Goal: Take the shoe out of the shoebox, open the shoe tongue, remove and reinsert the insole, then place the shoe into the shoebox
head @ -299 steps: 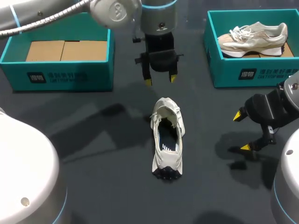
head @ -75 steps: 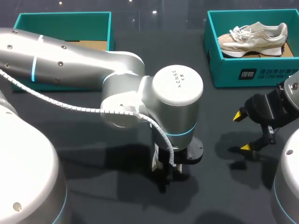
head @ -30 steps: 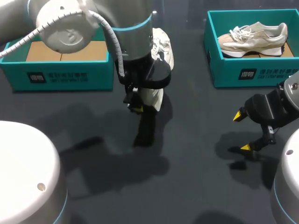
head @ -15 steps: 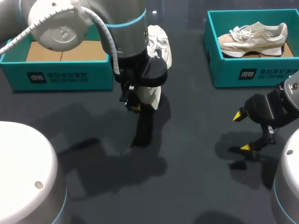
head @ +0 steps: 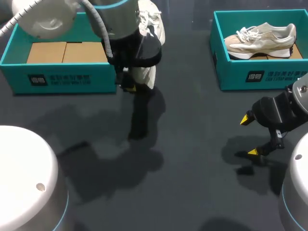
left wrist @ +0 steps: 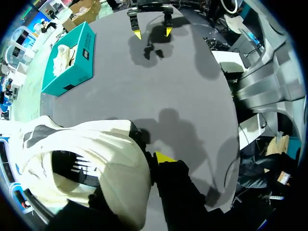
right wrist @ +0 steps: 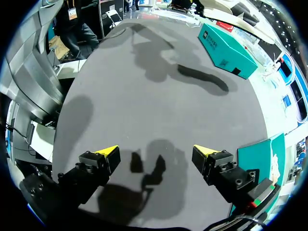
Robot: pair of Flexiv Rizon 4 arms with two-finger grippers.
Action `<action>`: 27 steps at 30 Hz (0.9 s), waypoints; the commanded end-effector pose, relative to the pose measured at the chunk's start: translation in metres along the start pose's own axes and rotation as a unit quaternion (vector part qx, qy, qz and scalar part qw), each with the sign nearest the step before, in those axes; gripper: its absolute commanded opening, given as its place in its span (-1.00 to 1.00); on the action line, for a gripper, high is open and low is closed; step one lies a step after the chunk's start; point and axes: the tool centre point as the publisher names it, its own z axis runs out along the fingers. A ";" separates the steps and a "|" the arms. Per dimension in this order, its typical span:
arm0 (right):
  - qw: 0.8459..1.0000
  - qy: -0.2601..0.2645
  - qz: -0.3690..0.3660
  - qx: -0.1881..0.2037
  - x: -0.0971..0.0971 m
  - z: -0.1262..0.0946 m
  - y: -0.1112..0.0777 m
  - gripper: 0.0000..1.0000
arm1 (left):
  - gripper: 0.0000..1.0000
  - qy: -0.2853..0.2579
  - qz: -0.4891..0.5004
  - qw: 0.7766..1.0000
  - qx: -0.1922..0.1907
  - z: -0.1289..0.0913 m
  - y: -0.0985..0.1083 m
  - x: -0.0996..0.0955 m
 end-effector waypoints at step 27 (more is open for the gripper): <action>1.000 -0.001 0.000 0.001 0.002 -0.001 0.000 1.00 | -1.00 0.029 -0.018 0.999 0.016 -0.035 0.139 -0.065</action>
